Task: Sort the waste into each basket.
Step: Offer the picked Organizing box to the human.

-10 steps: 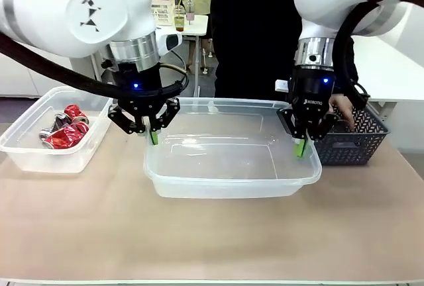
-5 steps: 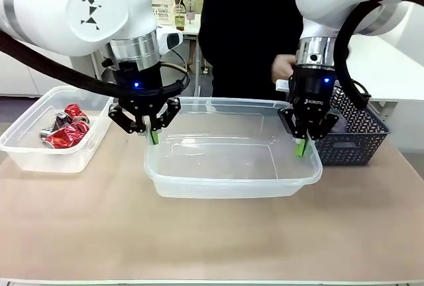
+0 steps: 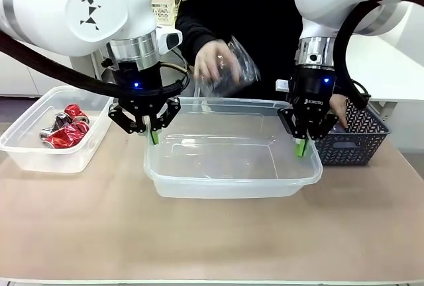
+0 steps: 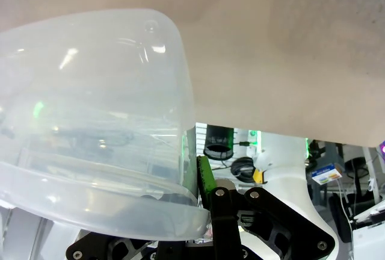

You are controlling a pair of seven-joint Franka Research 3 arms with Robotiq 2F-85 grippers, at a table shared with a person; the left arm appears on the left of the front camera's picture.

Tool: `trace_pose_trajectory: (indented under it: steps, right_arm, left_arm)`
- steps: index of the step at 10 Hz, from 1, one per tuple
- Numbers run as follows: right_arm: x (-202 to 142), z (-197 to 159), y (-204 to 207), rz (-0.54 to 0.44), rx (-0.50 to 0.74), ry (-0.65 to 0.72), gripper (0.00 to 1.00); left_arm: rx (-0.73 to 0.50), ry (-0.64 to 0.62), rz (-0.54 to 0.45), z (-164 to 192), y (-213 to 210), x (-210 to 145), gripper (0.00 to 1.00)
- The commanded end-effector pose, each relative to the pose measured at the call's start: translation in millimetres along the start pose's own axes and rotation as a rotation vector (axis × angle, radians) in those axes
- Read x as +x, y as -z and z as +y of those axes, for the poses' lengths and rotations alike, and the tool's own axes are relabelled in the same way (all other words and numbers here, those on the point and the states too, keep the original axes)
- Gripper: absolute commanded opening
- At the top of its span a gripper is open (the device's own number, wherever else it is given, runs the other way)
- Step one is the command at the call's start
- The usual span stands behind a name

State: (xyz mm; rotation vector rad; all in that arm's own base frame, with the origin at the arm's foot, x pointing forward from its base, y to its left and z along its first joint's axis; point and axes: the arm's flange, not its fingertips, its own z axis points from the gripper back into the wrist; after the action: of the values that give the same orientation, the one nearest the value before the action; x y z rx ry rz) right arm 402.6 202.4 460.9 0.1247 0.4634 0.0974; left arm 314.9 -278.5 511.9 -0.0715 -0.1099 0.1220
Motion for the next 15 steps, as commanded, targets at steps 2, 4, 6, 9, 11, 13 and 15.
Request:
trace_pose_trajectory:
  steps: [2,4,6,9,11,13,15]
  right_arm:
    - [-3.0,8.6,0.8,-0.008,0.015,-0.011,0.0]
    - [-3.0,8.6,0.8,-0.008,0.015,-0.011,0.0]
    - [-3.0,8.6,0.8,-0.008,0.015,-0.011,0.0]
    - [-3.0,8.6,0.8,-0.008,0.015,-0.011,0.0]
    - [-3.0,8.6,0.8,-0.008,0.015,-0.011,0.0]
    - [-3.0,8.6,0.8,-0.008,0.015,-0.011,0.0]
    - [-3.0,8.6,0.8,-0.008,0.015,-0.011,0.0]
  left_arm:
    - [-0.03,0.005,-0.006,-7.7,-5.9,2.5,0.0]
    - [-0.03,0.005,-0.006,-7.7,-5.9,2.5,0.0]
    - [-0.03,0.005,-0.006,-7.7,-5.9,2.5,0.0]
    - [-0.03,0.005,-0.006,-7.7,-5.9,2.5,0.0]
    - [-0.03,0.005,-0.006,-7.7,-5.9,2.5,0.0]
    - [-0.03,0.005,-0.006,-7.7,-5.9,2.5,0.0]
    - [-0.03,0.005,-0.006,-7.7,-5.9,2.5,0.0]
